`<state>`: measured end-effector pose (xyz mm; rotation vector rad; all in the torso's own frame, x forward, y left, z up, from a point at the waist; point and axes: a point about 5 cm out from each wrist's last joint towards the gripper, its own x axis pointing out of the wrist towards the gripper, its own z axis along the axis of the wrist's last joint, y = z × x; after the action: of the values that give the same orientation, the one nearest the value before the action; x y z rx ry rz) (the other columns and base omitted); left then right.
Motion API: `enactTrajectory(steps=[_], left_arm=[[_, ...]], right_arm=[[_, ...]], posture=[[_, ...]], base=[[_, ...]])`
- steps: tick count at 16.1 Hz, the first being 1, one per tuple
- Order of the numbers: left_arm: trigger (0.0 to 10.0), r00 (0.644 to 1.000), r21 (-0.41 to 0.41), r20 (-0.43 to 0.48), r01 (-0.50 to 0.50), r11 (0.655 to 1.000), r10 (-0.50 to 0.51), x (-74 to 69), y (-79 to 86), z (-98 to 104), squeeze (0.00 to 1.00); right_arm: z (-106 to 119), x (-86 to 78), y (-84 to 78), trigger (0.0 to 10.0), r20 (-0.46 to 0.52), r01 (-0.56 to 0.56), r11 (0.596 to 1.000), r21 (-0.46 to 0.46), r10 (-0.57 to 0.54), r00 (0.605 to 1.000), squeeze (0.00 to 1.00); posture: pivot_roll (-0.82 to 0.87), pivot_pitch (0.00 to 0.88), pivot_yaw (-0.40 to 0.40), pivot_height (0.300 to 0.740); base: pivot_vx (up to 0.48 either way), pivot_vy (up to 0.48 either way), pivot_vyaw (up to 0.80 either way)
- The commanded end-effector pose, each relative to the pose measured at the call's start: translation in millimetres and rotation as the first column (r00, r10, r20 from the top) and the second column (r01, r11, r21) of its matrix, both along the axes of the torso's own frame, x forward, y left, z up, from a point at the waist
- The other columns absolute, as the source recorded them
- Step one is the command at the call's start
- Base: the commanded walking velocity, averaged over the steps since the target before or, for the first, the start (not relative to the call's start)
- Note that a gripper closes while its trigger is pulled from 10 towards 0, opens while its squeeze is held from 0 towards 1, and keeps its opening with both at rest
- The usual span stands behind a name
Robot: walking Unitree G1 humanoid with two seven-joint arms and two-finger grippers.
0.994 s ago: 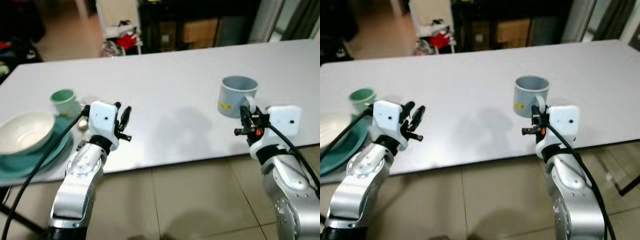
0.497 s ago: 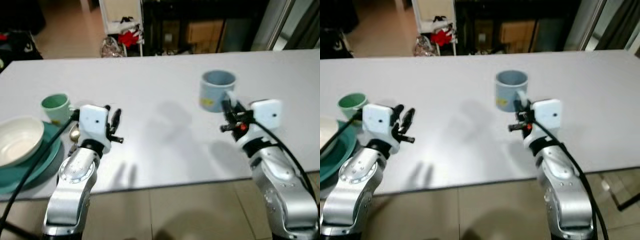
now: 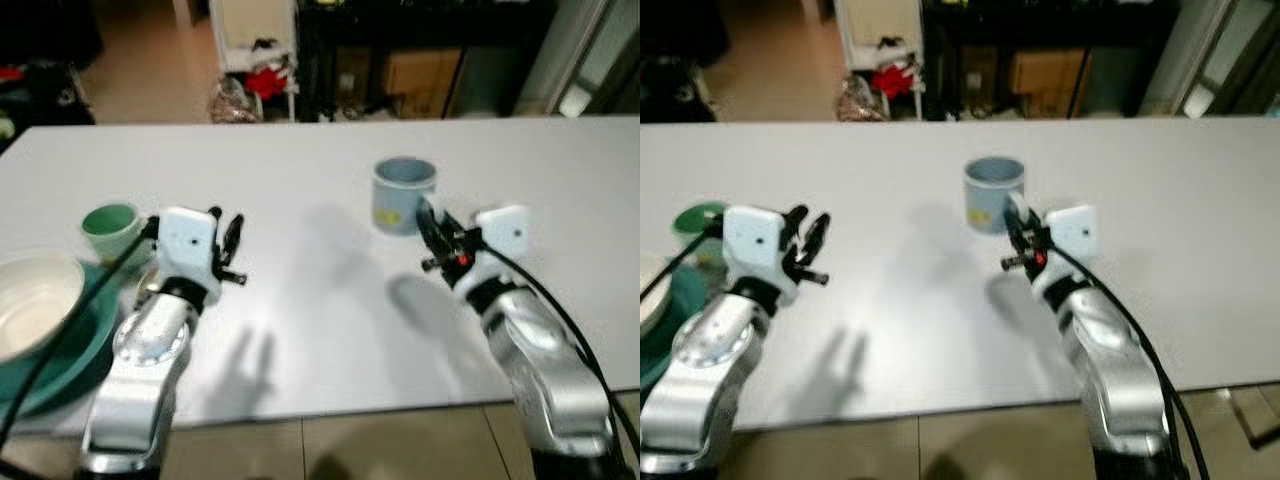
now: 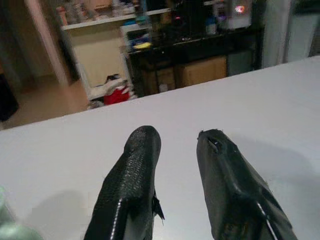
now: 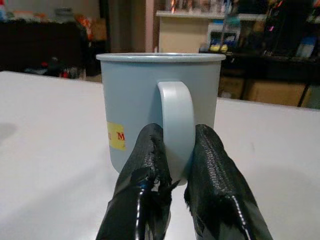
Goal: Setting the table
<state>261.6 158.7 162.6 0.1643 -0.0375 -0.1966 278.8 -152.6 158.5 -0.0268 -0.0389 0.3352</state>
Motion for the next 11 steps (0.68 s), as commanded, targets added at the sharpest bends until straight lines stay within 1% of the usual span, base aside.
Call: enactTrajectory(steps=[1,3,4,5,6,7,8,9,11], left_arm=[[10.0,0.999,0.008,-0.01,0.052,0.999,-0.052,-1.4,-8.8,0.4,0.0],[10.0,0.995,0.05,-0.02,0.094,0.994,-0.093,-2.2,-7.7,0.1,0.0],[10.0,0.994,0.06,-0.024,0.105,0.993,-0.104,-1.7,-7.0,-0.2,0.0],[10.0,0.991,0.074,-0.036,0.129,0.989,-0.127,-1.3,-6.1,-0.9,0.0],[10.0,0.984,0.094,-0.057,0.174,0.98,-0.169,-1.2,-7.3,-2.4,0.0],[10.0,0.975,0.107,-0.076,0.214,0.971,-0.207,-2.0,-9.2,-3.5,0.0],[10.0,0.971,0.112,-0.087,0.234,0.966,-0.225,-2.9,-10.4,-3.9,0.0],[10.0,0.968,0.119,-0.092,0.242,0.963,-0.232,-4.4,-10.9,-4.3,0.0],[10.0,0.967,0.129,-0.099,0.248,0.96,-0.236,-6.4,-11.3,-4.1,0.0]], right_arm=[[-6.0,4.9,-5.7,10.0,0.002,0.004,1.0,-0.016,-0.004,1.0,0.0],[-23.0,21.0,0.0,10.0,0.02,-0.032,0.999,-0.025,0.032,0.999,0.0],[-30.1,26.6,3.4,10.0,0.01,-0.055,0.998,-0.022,0.055,0.998,0.0],[-34.8,31.7,6.5,10.0,0.003,-0.066,0.998,-0.012,0.066,0.998,0.0],[-40.2,38.6,8.9,10.0,-0.006,-0.08,0.997,0.016,0.08,0.997,0.0],[-45.1,45.5,10.9,10.0,-0.012,-0.088,0.996,0.024,0.089,0.996,0.0],[-48.0,50.5,12.9,10.0,-0.015,-0.094,0.995,0.027,0.094,0.995,0.0],[-51.9,58.4,14.2,10.0,-0.029,-0.092,0.994,0.059,0.094,0.995,0.0],[-54.9,64.0,15.5,10.0,-0.05,-0.087,0.995,0.054,0.09,0.995,0.0]], posture=[[0.09,0.0,0.035,0.74],[0.1,0.0,0.048,0.74],[0.1,0.0,0.048,0.74],[0.11,0.0,0.05,0.74],[0.11,0.0,0.057,0.74],[0.12,0.0,0.059,0.74],[0.12,0.0,0.062,0.74],[0.13,0.0,0.058,0.74],[0.14,0.0,0.054,0.74]], base=[[0.0,0.0,0.0],[0.0,0.0,0.0],[0.0,0.0,0.0],[0.0,0.0,0.0],[0.0,0.0,0.0],[0.0,0.0,0.0],[0.0,0.0,0.0],[0.0,0.0,0.0],[0.0,0.0,0.0]])
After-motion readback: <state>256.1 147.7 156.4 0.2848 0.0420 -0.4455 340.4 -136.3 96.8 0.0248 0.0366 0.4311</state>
